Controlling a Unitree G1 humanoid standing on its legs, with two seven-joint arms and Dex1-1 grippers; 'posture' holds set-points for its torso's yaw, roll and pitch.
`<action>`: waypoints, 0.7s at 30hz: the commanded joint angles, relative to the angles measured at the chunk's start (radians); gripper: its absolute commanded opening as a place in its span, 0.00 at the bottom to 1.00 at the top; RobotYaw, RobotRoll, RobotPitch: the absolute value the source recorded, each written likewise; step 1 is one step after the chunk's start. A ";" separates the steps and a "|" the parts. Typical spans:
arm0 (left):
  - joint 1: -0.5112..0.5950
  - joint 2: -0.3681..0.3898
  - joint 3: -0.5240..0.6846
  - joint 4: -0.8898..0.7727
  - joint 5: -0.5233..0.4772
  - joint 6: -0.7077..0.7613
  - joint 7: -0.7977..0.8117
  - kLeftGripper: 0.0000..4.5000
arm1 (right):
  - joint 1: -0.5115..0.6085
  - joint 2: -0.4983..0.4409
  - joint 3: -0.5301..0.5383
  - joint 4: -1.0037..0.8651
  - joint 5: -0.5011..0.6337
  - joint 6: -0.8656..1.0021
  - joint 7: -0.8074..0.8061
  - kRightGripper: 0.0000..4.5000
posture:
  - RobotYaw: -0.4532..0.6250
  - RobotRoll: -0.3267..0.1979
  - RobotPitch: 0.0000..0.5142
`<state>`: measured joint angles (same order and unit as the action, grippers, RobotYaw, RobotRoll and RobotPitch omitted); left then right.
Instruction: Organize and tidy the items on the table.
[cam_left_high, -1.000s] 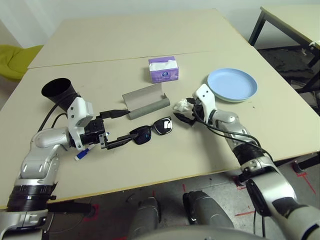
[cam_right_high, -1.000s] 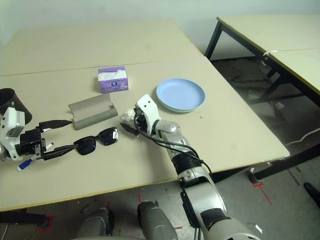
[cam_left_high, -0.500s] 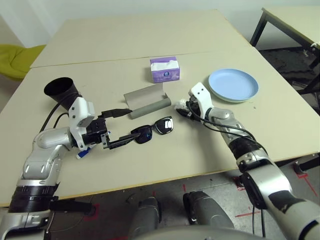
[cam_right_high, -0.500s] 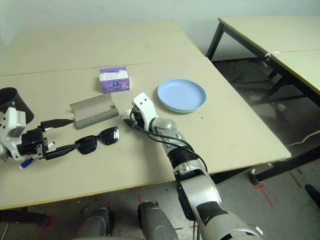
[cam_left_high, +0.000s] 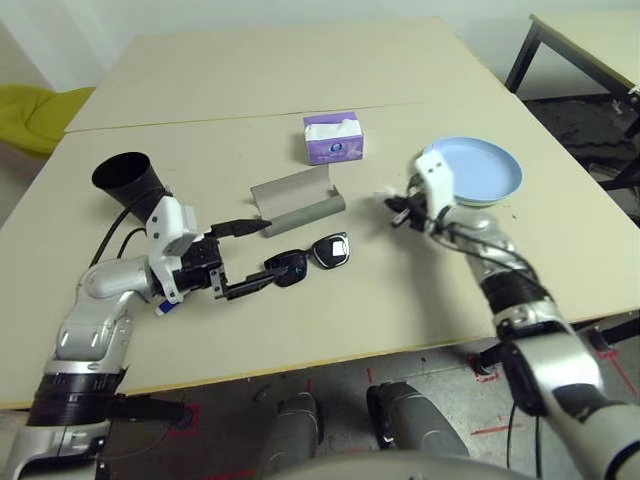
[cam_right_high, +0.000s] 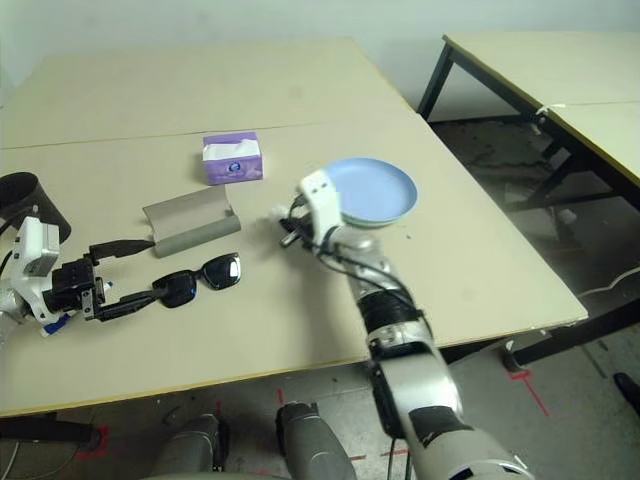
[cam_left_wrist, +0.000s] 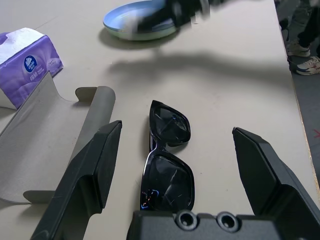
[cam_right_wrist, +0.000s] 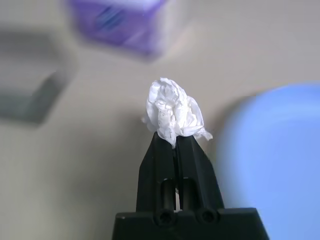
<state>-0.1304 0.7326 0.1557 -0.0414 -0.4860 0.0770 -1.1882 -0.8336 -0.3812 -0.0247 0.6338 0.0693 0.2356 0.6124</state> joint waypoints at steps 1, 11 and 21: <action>0.016 -0.002 -0.011 -0.008 0.007 0.005 0.001 1.00 | -0.039 -0.070 -0.028 0.116 -0.024 -0.038 -0.042 0.01 | 0.27 0.62 0.23; 0.017 -0.007 -0.017 -0.003 0.012 -0.006 0.005 1.00 | -0.067 -0.132 0.000 0.307 -0.094 -0.100 -0.088 0.32 | 0.28 0.62 0.21; 0.029 0.003 -0.007 0.027 0.015 -0.026 -0.010 1.00 | 0.087 -0.281 0.008 -0.113 -0.092 0.161 0.005 0.99 | 0.27 0.62 0.22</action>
<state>-0.1181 0.7285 0.1428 -0.0314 -0.4798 0.0617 -1.1882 -0.7685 -0.6296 -0.0212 0.6154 -0.0170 0.3212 0.5902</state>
